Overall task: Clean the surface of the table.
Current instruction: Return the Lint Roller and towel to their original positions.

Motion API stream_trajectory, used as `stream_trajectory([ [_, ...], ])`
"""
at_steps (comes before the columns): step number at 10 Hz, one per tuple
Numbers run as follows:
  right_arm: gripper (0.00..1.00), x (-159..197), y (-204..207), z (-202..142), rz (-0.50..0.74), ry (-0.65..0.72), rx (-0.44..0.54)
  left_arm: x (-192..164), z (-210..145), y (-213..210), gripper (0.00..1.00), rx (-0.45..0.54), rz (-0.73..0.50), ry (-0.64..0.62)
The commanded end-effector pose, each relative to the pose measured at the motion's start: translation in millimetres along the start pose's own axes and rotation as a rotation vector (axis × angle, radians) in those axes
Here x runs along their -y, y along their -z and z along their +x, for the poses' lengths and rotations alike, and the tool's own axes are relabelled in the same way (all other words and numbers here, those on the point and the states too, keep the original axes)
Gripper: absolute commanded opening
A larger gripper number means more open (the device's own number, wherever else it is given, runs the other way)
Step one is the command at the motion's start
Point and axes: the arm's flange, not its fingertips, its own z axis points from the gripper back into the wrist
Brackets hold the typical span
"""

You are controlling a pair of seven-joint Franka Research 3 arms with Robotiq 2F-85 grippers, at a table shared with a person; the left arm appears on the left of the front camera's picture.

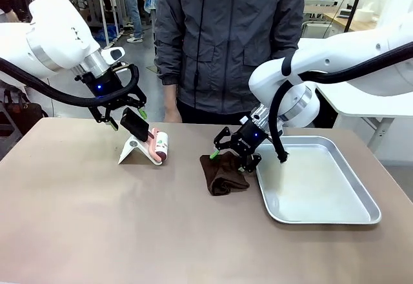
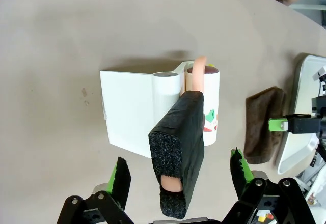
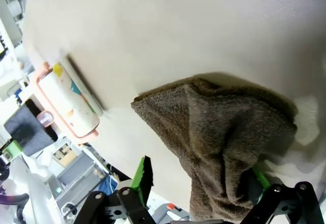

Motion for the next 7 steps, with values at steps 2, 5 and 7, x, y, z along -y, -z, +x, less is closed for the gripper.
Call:
stream_trajectory([
  [2,1.0,9.3,-5.1,-2.0,0.018,-0.082,-0.022,2.4,-14.8,-13.3,1.0,0.026,-0.034,0.012],
  [5,1.0,-16.2,-36.4,-18.1,-0.117,-0.133,0.045,2.7,-39.8,-35.9,1.0,0.063,-0.113,0.051],
  [7,1.0,-36.9,-67.5,-33.5,-0.237,-0.176,0.076,-5.3,-65.9,-59.1,1.0,0.106,-0.184,0.078],
])
